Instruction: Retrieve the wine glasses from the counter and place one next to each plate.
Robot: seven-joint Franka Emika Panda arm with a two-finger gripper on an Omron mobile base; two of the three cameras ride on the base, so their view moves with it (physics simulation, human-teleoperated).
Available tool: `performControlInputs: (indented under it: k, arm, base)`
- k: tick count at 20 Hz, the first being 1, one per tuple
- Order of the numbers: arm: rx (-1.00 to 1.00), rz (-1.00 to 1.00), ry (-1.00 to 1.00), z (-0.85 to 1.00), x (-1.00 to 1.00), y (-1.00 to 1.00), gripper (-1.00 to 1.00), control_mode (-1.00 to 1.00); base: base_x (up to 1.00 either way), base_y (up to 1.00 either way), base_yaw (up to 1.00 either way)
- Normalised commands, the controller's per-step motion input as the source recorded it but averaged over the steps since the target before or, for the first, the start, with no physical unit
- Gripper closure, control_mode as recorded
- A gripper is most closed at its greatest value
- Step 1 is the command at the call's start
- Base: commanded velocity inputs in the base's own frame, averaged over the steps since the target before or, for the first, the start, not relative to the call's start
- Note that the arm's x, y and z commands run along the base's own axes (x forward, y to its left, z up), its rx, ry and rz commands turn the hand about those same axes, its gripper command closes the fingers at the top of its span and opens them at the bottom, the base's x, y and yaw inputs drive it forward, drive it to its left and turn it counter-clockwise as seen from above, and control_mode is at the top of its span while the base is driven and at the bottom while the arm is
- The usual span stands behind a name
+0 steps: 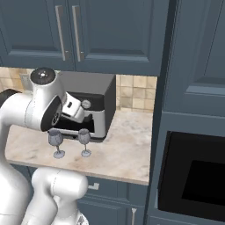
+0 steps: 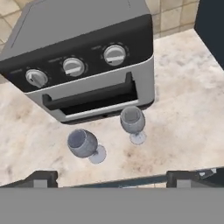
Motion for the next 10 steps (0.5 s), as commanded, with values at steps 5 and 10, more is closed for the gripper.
performControlInputs:
  k: [5,10]
  arm:
    - [0.30,-0.16,0.11,0.18,-0.05,0.00,-1.00,-1.00]
    - [0.38,-0.22,0.17,0.08,0.00,0.00,-1.00,-1.00]
  base:
    - [0.00,0.00,0.00]
    - [0.00,0.00,0.00]
